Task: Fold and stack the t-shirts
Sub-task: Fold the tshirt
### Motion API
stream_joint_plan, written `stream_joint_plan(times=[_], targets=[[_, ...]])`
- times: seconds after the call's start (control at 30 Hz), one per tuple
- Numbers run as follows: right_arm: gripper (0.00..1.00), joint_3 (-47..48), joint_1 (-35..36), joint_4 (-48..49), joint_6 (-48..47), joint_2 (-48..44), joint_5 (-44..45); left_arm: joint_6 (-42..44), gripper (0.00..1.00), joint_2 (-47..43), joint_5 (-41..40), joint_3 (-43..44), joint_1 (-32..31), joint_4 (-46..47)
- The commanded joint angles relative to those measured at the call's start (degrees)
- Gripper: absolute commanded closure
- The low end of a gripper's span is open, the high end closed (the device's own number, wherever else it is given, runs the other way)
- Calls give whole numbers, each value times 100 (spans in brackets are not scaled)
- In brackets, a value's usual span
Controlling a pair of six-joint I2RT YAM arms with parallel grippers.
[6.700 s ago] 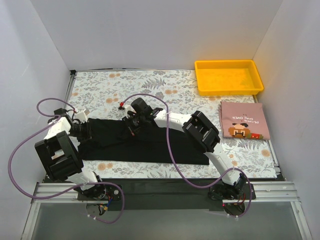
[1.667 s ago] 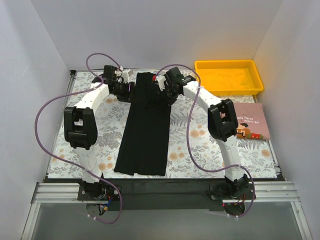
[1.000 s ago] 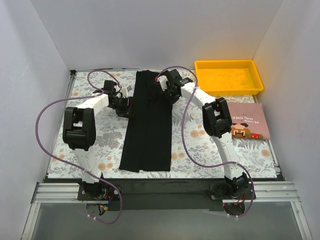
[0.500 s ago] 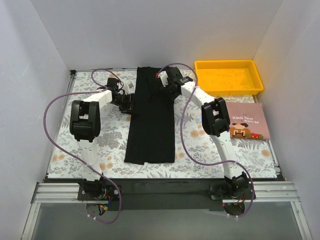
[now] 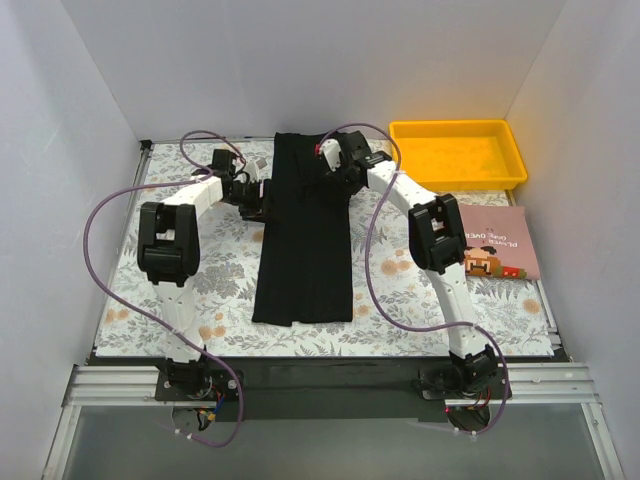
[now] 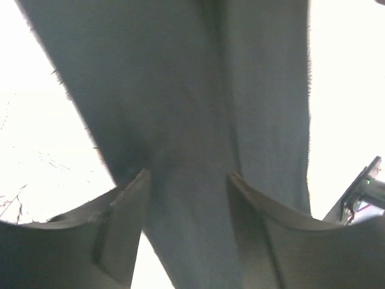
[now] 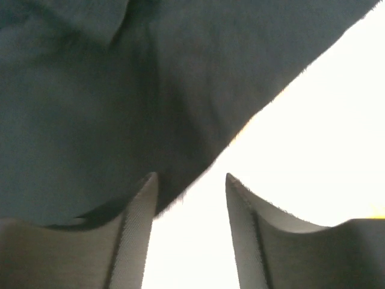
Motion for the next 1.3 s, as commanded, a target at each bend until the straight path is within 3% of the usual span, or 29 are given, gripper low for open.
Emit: stream_joint_plan(times=[0.0, 0.03, 0.07, 0.33, 0.4, 0.43, 0.47, 0.53, 0.57, 0.6, 0.73, 0.97, 1.27], targets=[[39, -222, -89, 128, -238, -1328, -585, 382, 45, -1221, 548, 364, 59, -2], [32, -441, -89, 128, -274, -1565, -935, 471, 23, -1407, 662, 338, 146, -19], [28, -582, -89, 136, -309, -2003, -1121, 611, 16, -1583, 933, 321, 199, -19], [2, -1866, -72, 181, -441, -3685, -2843, 2280, 14, -3603, 1594, -882, 340, 208], [2, -2437, -63, -28, -641, -4054, -3265, 2544, 14, -3904, 1499, -1381, 332, 314], [2, -2638, -54, -187, -808, -4168, -3807, 2842, 14, -4053, 1498, -1480, 332, -112], [2, -2867, 33, -380, -984, -4369, -3978, 4063, 14, -4237, 1533, -1560, 332, -508], [2, -3665, 243, -943, -1625, -4607, -3972, 5562, 14, -4405, 1603, -1919, 332, -1830], [4, -4026, 566, -997, -1810, -4931, -3814, 6387, 13, -4615, 1577, -2156, 332, -2108], [5, -4838, 770, -971, -2195, -5125, -3639, 6804, 13, -4721, 1551, -2393, 332, -2320], [11, -6380, 1667, -463, -2489, -5900, -2865, 8423, 16, -5380, 1349, -4068, 323, -2762], [31, -7456, 2423, 452, -2769, -5998, -2486, 8874, 31, -5935, 910, -5566, -160, -1541], [41, -7685, 2749, 1050, -2981, -5532, -2152, 9199, 33, -5751, 628, -5840, -397, -943]])
